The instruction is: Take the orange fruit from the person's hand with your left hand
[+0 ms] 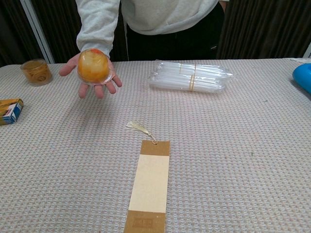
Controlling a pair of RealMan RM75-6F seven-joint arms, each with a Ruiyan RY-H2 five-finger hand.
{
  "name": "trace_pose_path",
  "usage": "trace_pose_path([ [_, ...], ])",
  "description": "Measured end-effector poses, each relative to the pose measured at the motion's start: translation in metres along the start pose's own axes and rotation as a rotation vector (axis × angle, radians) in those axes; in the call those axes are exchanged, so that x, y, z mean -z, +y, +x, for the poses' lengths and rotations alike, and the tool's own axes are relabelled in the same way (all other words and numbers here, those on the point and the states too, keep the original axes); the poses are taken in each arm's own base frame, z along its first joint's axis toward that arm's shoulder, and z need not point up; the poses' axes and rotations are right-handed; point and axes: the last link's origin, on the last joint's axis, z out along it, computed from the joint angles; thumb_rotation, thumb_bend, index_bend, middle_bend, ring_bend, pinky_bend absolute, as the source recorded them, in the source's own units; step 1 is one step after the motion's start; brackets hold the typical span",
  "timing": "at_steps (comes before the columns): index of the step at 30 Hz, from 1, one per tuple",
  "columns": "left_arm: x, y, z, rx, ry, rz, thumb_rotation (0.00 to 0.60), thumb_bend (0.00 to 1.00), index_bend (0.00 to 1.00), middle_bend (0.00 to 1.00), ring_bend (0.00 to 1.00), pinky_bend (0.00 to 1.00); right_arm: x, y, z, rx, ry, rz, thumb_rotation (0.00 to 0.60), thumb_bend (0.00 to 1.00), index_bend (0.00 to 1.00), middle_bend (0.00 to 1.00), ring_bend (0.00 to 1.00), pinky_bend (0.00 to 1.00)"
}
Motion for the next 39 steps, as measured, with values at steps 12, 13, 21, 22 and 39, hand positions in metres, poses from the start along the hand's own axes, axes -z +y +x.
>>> trace_pose_path([
  [12, 0.001, 0.002, 0.0, -0.014, 0.0, -0.008, 0.6, 0.0, 0.0, 0.0, 0.0, 0.0, 0.001, 0.001, 0.0, -0.001, 0.0, 0.001, 0.6, 0.11, 0.11, 0.0, 0.0, 0.0],
  [13, 0.001, 0.002, 0.001, -0.016, 0.002, -0.011, 0.6, 0.0, 0.0, 0.0, 0.0, 0.0, 0.0, 0.0, 0.0, -0.001, -0.002, 0.002, 0.6, 0.11, 0.11, 0.0, 0.0, 0.0],
  [21, -0.005, 0.006, 0.007, -0.014, 0.008, -0.026, 0.6, 0.03, 0.0, 0.0, 0.0, 0.0, -0.001, -0.001, -0.002, 0.002, -0.01, 0.003, 0.6, 0.11, 0.11, 0.0, 0.0, 0.0],
  [22, -0.008, 0.008, 0.009, -0.009, 0.009, -0.029, 0.6, 0.04, 0.0, 0.0, 0.0, 0.0, -0.001, -0.001, -0.002, 0.001, -0.011, 0.002, 0.6, 0.11, 0.11, 0.0, 0.0, 0.0],
  [39, -0.125, 0.062, 0.06, -0.069, -0.014, -0.034, 0.6, 0.2, 0.07, 0.0, 0.0, 0.01, -0.001, -0.002, -0.002, -0.019, -0.029, 0.008, 0.6, 0.11, 0.11, 0.0, 0.0, 0.0],
])
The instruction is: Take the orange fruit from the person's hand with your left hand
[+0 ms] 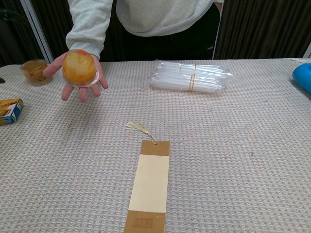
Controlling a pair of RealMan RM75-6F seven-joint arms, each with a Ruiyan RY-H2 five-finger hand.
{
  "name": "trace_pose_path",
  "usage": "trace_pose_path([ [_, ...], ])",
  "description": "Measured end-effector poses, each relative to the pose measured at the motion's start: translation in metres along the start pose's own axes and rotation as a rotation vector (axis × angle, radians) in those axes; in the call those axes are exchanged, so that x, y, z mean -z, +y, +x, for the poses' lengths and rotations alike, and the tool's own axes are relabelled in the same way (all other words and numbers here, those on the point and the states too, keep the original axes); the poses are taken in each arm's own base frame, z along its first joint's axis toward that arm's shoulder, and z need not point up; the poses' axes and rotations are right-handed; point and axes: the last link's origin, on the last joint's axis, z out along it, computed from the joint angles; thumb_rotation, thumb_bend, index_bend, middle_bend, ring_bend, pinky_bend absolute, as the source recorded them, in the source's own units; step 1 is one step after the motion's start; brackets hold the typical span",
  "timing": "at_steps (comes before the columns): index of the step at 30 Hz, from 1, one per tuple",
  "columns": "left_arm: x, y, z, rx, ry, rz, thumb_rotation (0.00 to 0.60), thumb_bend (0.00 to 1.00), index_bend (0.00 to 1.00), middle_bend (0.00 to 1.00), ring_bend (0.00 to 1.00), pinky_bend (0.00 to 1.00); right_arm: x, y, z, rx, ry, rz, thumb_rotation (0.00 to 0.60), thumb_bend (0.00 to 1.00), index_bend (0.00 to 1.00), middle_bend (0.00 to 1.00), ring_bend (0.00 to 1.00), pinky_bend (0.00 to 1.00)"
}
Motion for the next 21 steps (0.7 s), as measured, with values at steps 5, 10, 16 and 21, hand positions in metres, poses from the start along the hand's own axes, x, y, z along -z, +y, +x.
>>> trace_pose_path([
  [5, -0.037, 0.024, 0.004, -0.024, -0.069, 0.024, 0.6, 0.21, 0.09, 0.0, 0.0, 0.05, 0.001, 0.001, 0.001, -0.007, -0.005, 0.002, 0.6, 0.11, 0.11, 0.0, 0.0, 0.0],
  [10, -0.066, 0.056, 0.003, -0.06, -0.143, 0.031, 0.6, 0.21, 0.12, 0.0, 0.0, 0.08, 0.001, 0.002, 0.001, -0.01, -0.007, 0.004, 0.6, 0.11, 0.11, 0.0, 0.0, 0.0],
  [16, -0.074, 0.092, 0.005, -0.104, -0.157, 0.029, 0.6, 0.21, 0.14, 0.0, 0.0, 0.09, 0.009, 0.006, 0.004, -0.008, -0.009, 0.002, 0.6, 0.11, 0.11, 0.0, 0.0, 0.0],
  [21, -0.075, 0.11, 0.005, -0.108, -0.157, 0.03, 0.6, 0.26, 0.29, 0.09, 0.08, 0.19, 0.018, 0.006, 0.011, -0.013, -0.012, 0.013, 0.6, 0.11, 0.11, 0.0, 0.0, 0.0],
])
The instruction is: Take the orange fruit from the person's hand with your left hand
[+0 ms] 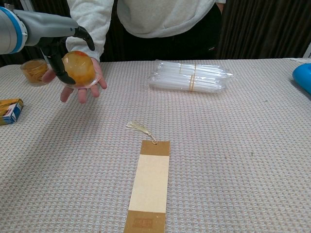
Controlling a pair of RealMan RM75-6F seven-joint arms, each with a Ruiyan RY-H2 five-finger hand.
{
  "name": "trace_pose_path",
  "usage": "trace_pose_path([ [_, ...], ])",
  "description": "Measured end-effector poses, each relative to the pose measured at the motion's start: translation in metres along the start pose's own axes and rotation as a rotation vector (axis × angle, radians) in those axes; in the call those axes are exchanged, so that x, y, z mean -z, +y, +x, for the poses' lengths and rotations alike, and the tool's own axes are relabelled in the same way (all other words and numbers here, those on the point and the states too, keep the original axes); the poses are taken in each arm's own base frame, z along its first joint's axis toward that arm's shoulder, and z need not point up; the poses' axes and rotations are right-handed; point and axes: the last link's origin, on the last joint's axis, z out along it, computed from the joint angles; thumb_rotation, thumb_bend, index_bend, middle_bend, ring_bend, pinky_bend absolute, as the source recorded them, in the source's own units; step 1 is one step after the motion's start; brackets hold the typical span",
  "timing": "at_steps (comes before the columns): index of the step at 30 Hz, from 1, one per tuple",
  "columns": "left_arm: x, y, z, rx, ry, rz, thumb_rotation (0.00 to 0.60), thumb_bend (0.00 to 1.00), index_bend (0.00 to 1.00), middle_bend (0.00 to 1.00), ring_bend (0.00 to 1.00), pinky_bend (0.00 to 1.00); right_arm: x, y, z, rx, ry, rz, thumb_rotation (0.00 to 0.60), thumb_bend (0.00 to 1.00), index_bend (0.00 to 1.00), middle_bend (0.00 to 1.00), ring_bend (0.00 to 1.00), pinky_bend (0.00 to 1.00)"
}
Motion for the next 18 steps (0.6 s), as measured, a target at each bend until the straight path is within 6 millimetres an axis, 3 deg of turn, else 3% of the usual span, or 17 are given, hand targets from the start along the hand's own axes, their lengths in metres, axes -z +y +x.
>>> trace_pose_path([
  [12, -0.004, 0.011, -0.019, -0.008, 0.004, 0.037, 0.6, 0.29, 0.34, 0.11, 0.1, 0.2, 0.002, 0.002, -0.002, 0.002, -0.005, -0.009, 0.6, 0.11, 0.12, 0.0, 0.0, 0.0],
  [18, -0.004, 0.011, -0.022, -0.018, 0.011, 0.036, 0.6, 0.29, 0.33, 0.08, 0.09, 0.19, 0.002, 0.001, 0.001, 0.0, -0.003, -0.013, 0.6, 0.11, 0.12, 0.0, 0.0, 0.0],
])
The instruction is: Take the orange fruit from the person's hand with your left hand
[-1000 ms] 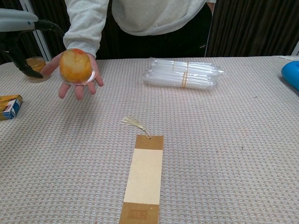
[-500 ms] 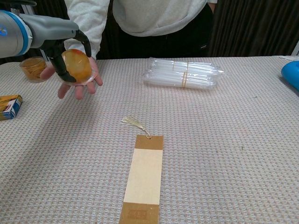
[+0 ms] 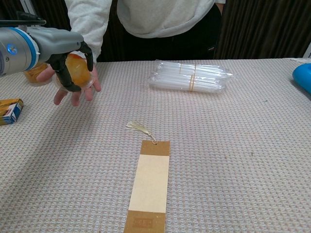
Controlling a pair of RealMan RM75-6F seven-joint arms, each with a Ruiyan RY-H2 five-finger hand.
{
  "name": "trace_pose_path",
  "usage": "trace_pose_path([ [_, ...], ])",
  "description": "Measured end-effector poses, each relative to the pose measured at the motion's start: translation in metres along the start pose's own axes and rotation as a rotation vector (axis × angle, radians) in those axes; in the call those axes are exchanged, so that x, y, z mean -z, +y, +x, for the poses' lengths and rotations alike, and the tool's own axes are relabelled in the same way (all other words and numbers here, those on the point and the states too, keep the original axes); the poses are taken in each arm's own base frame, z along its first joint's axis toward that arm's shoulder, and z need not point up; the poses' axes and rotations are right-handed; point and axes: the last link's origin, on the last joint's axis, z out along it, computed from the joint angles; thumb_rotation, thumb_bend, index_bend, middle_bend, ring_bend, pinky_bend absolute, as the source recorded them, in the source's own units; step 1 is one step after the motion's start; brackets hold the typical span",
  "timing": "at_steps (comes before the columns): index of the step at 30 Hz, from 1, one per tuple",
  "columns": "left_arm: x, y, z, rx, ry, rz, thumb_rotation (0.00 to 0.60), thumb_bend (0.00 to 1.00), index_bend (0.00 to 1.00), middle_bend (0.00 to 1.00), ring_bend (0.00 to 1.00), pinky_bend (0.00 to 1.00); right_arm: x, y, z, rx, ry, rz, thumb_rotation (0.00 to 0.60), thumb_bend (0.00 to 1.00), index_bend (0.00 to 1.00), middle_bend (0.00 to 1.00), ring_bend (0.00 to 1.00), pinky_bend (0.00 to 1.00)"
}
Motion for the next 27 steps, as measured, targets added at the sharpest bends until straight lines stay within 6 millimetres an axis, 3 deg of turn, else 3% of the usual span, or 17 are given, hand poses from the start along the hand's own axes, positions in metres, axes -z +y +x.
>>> trace_pose_path([
  [4, -0.003, -0.001, -0.001, 0.011, 0.023, 0.008, 0.6, 0.34, 0.42, 0.15, 0.14, 0.25, 0.0, 0.001, -0.001, 0.001, -0.002, -0.002, 0.6, 0.11, 0.12, 0.0, 0.0, 0.0],
  [9, -0.006, -0.002, -0.004, 0.012, 0.033, 0.018, 0.6, 0.46, 0.67, 0.43, 0.37, 0.45, 0.0, 0.0, 0.001, -0.001, 0.001, -0.002, 0.6, 0.11, 0.12, 0.0, 0.0, 0.0],
  [12, -0.005, -0.002, -0.01, -0.001, 0.029, 0.016, 0.6, 0.52, 0.78, 0.52, 0.45, 0.53, 0.0, 0.002, -0.001, 0.0, -0.001, -0.006, 0.6, 0.11, 0.12, 0.0, 0.0, 0.0],
  [21, -0.002, -0.005, -0.014, 0.026, 0.085, 0.007, 0.6, 0.55, 0.8, 0.56, 0.49, 0.57, 0.0, 0.001, 0.0, 0.0, 0.004, -0.009, 0.6, 0.11, 0.12, 0.0, 0.0, 0.0],
  [27, 0.005, -0.011, -0.004, 0.07, 0.108, -0.001, 0.6, 0.55, 0.81, 0.58, 0.51, 0.58, 0.0, 0.001, 0.001, 0.001, 0.007, -0.011, 0.6, 0.11, 0.12, 0.0, 0.0, 0.0],
])
